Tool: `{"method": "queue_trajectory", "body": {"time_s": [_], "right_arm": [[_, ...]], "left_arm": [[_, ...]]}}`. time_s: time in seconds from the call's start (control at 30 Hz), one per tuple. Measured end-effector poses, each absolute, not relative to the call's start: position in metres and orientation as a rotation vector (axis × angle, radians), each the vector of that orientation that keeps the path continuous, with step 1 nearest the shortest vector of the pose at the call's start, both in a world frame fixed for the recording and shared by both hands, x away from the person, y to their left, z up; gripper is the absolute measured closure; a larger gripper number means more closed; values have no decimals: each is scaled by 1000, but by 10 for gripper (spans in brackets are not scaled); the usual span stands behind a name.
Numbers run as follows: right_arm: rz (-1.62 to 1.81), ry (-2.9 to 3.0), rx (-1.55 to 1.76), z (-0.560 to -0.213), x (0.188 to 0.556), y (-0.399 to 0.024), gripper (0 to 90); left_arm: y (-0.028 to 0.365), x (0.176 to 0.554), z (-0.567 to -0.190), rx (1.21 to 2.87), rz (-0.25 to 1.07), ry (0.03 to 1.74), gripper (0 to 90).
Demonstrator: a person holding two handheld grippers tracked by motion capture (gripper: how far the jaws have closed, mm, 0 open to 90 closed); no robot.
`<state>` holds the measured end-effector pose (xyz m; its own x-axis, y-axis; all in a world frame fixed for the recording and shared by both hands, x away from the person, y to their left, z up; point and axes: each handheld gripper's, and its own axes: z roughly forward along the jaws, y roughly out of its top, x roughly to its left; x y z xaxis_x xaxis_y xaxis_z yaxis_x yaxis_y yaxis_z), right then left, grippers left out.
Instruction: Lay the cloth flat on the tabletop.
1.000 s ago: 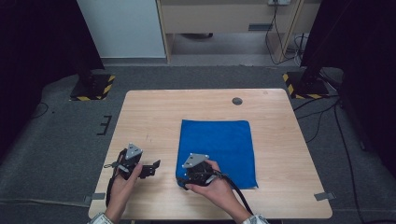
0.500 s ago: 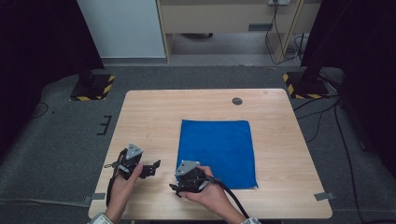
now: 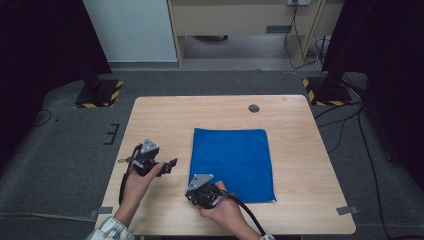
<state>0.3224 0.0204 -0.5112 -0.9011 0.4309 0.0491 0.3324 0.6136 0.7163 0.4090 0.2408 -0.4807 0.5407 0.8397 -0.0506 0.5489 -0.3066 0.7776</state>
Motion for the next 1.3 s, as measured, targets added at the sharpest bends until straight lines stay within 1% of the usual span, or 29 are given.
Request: {"method": "queue_trajectory", "body": {"time_s": [0.23, 0.33, 0.47, 0.6, 0.77, 0.8, 0.87, 1.0, 1.07, 1.1, 1.17, 1.23, 1.3], "right_arm": [[1188, 2698, 653, -510, 320, 21, 853], [1199, 2688, 661, -511, 320, 22, 845], [1228, 2669, 675, -511, 320, 22, 841], [1235, 2664, 690, -511, 320, 20, 842], [1235, 2663, 706, -511, 321, 16, 844], [1234, 2666, 696, -510, 320, 16, 844], [1239, 2665, 691, -510, 320, 16, 843], [1237, 2670, 683, -510, 319, 15, 842], [1252, 2667, 674, -509, 319, 15, 842], [1257, 2661, 673, -508, 319, 14, 844], [1256, 2662, 673, -507, 319, 13, 849], [1244, 2662, 670, -507, 318, 13, 854], [1242, 2658, 669, -506, 317, 13, 858]], "left_arm": [[213, 461, -482, 2066, 509, 1085, 211], [205, 482, -484, 2087, 474, 1103, 253], [196, 508, -491, 2076, 419, 1128, 272], [185, 522, -499, 2082, 408, 1132, 291], [176, 533, -509, 2064, 491, 1128, 373], [176, 535, -511, 2056, 467, 1146, 388], [176, 539, -514, 2049, 413, 1164, 391], [171, 543, -517, 2071, 376, 1171, 430], [167, 544, -517, 2071, 360, 1159, 523], [164, 544, -517, 2083, 359, 1154, 552], [163, 545, -516, 2091, 357, 1142, 703], [163, 544, -516, 2068, 327, 1146, 821], [162, 544, -513, 2052, 333, 1146, 855]]}}
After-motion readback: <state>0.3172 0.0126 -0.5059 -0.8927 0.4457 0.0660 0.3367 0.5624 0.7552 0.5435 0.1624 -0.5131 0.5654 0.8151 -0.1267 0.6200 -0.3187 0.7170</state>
